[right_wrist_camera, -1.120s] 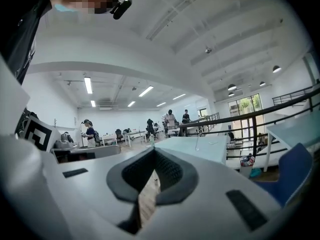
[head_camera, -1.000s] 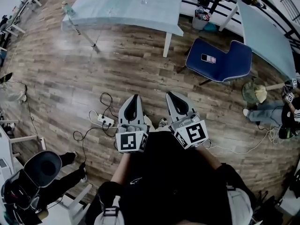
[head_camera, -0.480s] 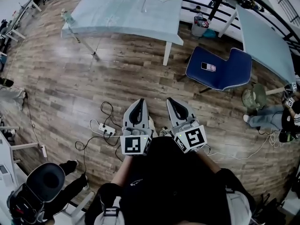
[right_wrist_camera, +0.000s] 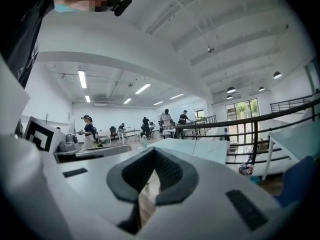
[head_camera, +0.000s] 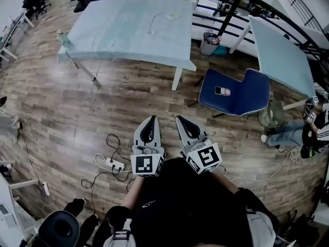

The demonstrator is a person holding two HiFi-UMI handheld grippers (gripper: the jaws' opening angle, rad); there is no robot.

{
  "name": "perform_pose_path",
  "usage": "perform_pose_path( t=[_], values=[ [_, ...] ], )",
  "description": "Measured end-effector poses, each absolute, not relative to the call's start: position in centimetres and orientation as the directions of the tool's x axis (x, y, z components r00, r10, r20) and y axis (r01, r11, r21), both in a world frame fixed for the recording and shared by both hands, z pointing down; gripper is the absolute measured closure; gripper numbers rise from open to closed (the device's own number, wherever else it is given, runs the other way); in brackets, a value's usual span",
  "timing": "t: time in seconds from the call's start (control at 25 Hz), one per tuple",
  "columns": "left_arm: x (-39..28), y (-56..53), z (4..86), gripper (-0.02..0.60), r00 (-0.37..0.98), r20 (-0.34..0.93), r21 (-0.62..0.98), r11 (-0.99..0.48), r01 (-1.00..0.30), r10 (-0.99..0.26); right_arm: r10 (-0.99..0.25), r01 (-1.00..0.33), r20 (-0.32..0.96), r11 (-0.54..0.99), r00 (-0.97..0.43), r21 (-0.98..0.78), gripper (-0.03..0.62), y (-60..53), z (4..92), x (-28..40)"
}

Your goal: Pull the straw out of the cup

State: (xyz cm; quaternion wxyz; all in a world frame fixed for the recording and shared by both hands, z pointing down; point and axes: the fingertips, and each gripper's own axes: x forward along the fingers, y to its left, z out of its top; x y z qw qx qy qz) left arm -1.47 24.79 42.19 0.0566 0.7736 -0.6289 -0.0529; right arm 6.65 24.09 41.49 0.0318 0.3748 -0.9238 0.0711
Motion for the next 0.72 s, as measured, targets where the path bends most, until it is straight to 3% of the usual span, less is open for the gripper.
perform_pose_path(
  t=[0.72],
  values=[
    [-11.5, 15.8, 41.4, 0.566, 0.284, -0.035, 0.16, -0.286, -0.945, -0.958, -0.724, -0.737, 0.137, 0.667, -0.676, -0.111, 0.586, 15.9, 41.6, -3.4]
  ],
)
